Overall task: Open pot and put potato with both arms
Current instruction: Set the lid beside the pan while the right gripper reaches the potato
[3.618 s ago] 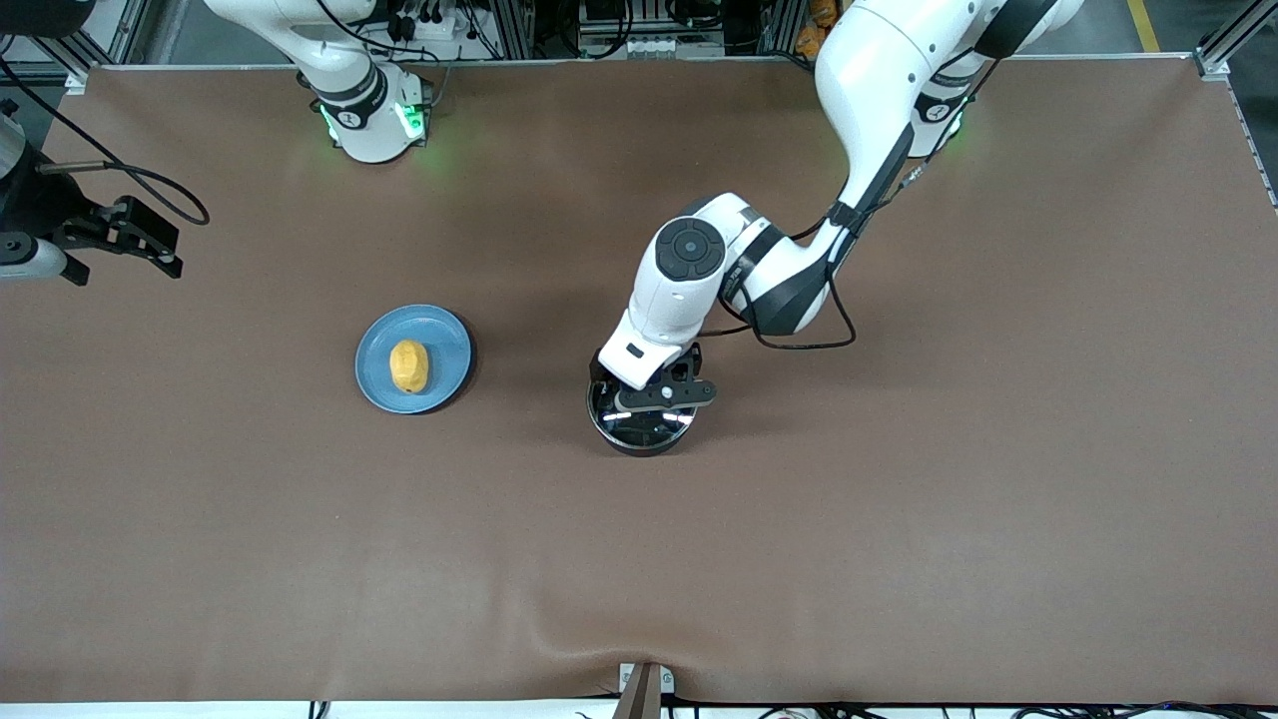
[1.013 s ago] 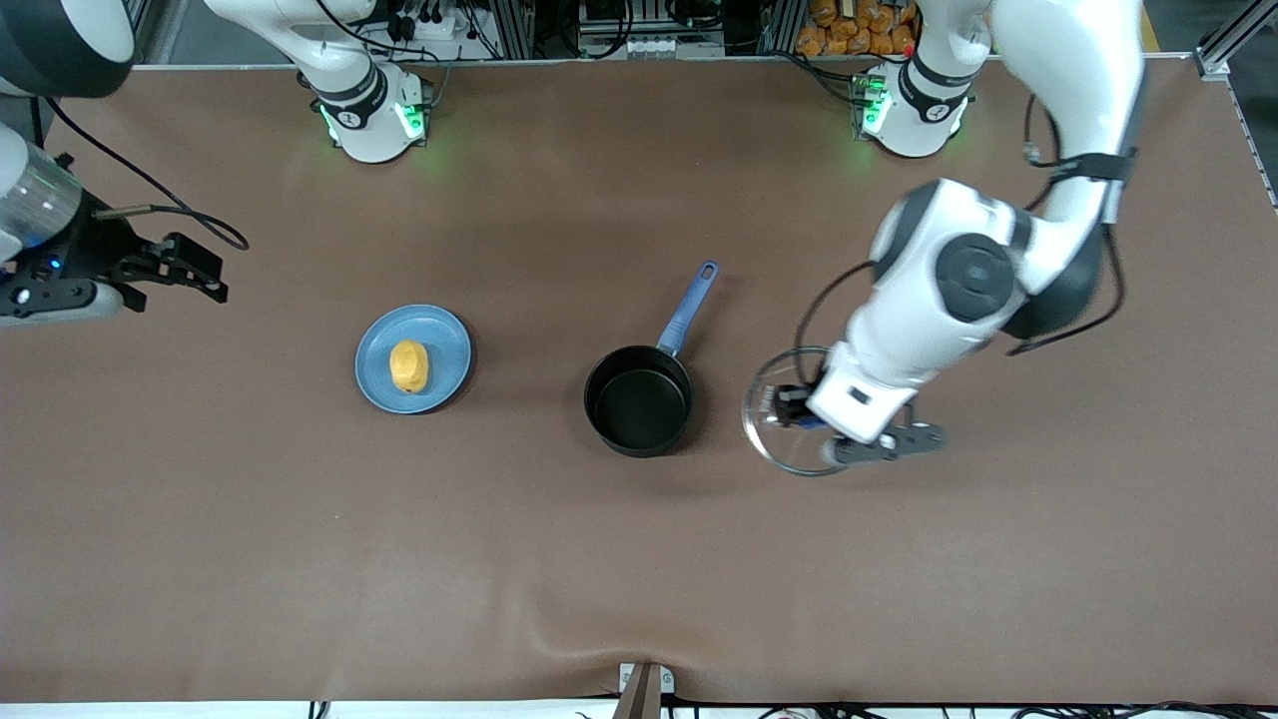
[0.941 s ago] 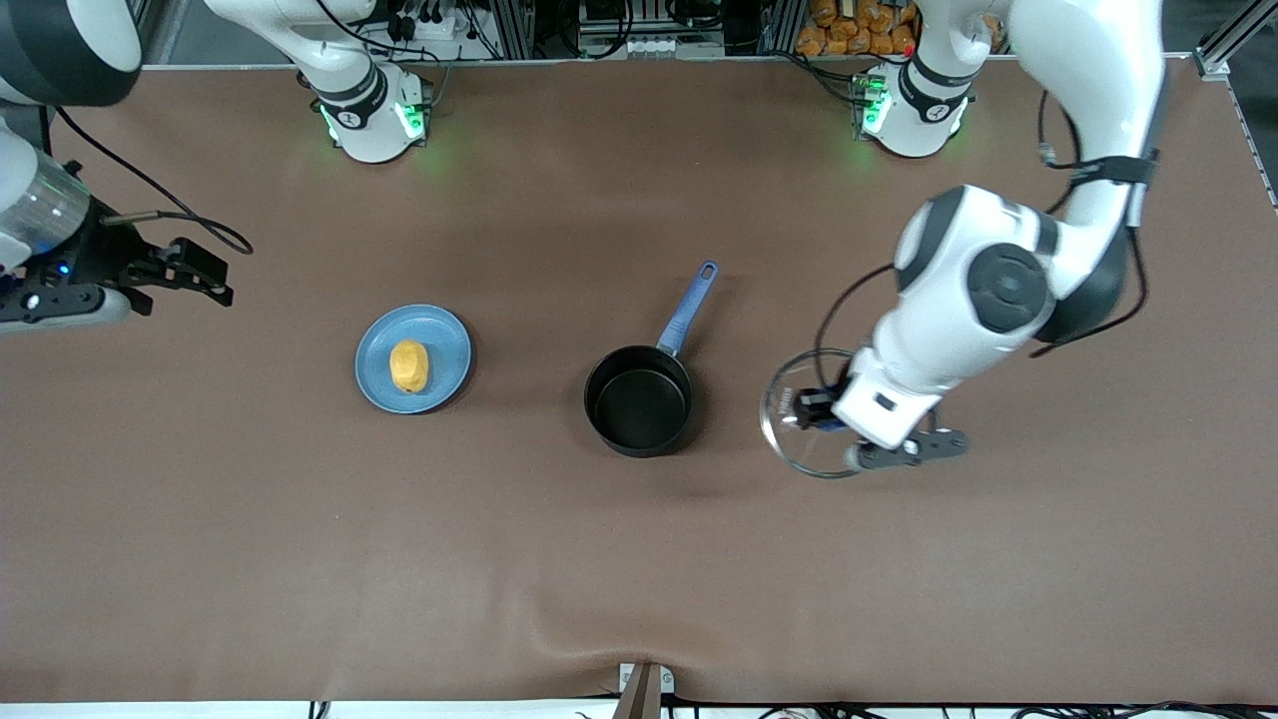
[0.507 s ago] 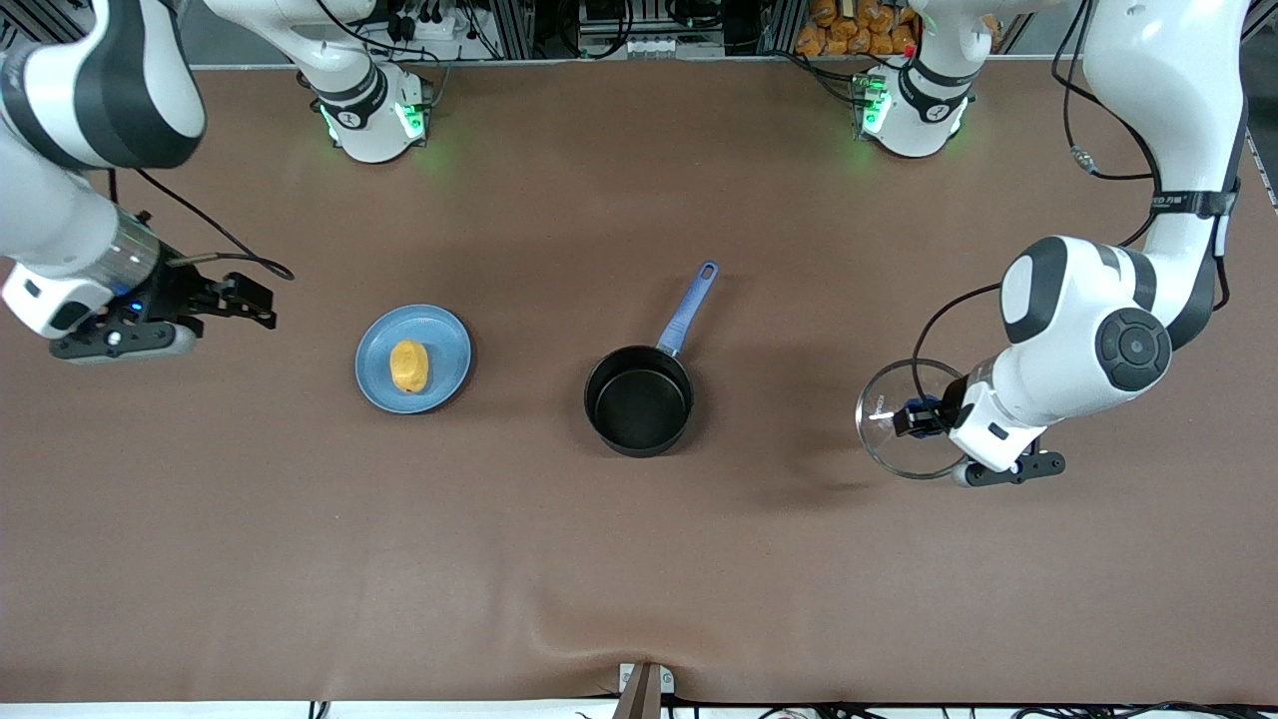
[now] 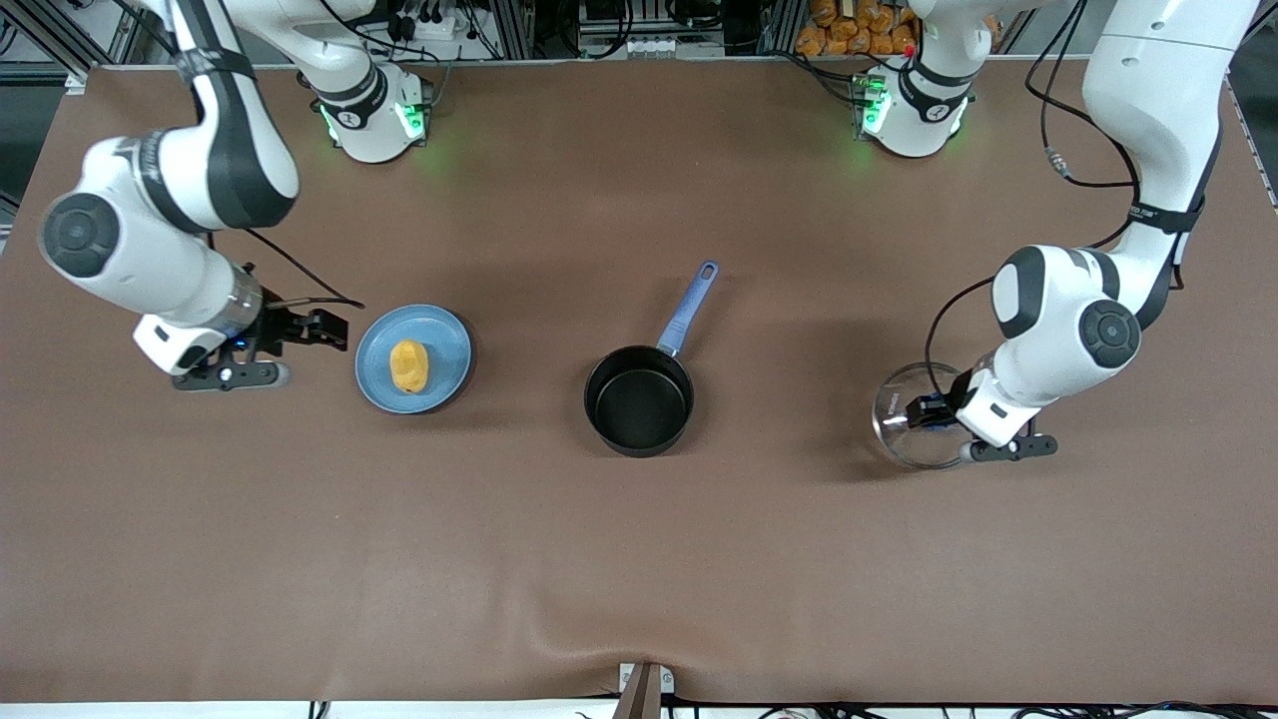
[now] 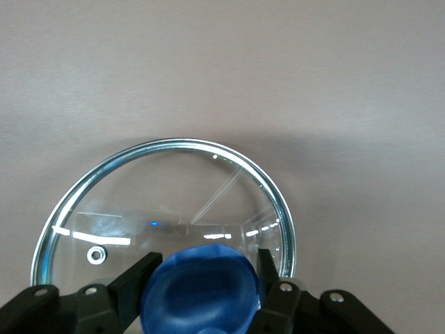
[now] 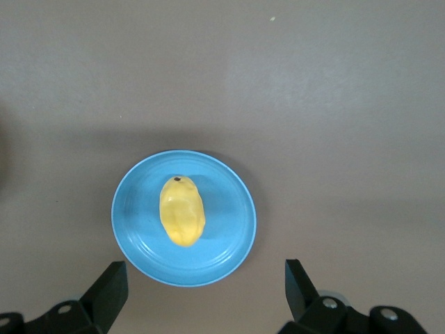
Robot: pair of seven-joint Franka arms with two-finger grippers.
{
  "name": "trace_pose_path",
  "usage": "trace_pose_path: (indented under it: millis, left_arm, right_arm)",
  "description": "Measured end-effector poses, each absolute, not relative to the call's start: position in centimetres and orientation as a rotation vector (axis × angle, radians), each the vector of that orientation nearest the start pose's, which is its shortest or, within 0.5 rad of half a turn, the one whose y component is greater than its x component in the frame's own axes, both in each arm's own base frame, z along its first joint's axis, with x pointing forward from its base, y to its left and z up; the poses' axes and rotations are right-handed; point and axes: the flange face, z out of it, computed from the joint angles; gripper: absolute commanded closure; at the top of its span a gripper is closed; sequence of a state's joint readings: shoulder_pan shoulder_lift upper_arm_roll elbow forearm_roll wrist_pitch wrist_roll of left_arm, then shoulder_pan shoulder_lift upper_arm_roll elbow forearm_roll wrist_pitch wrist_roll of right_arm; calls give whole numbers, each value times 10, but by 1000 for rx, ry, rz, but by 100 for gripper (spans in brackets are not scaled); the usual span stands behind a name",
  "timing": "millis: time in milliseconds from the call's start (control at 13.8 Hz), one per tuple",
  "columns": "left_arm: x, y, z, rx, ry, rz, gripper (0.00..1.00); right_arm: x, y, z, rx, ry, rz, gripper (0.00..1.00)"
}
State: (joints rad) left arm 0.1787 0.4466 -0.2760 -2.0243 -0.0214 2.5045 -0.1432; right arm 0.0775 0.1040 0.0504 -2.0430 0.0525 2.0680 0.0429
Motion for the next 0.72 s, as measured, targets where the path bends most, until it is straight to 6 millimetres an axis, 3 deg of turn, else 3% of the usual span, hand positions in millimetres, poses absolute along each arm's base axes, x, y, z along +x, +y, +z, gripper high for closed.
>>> trace_pose_path:
  millis: [72,289,434,507,724]
  left_arm:
    - [599,-46,231,-3273,-150,-69,89]
    - [594,-44,225,-3274,-141,-77,71]
    - [594,-48,226,-3277,-134,-81,17]
    - [594,-49,226,-3277,-135,-82,0]
    - [600,-49,236,-3276,-138,-124,0]
  right_arm:
    - [552,76,374,-3095,-92,134,0]
    - [546,78,345,-3096,-96,159,0]
    - [548,81,327,-3097,-83,165,0]
    - [550,85,317,-3097,-74,167,0]
    - [551,98,294,-3099,-65,176,0]
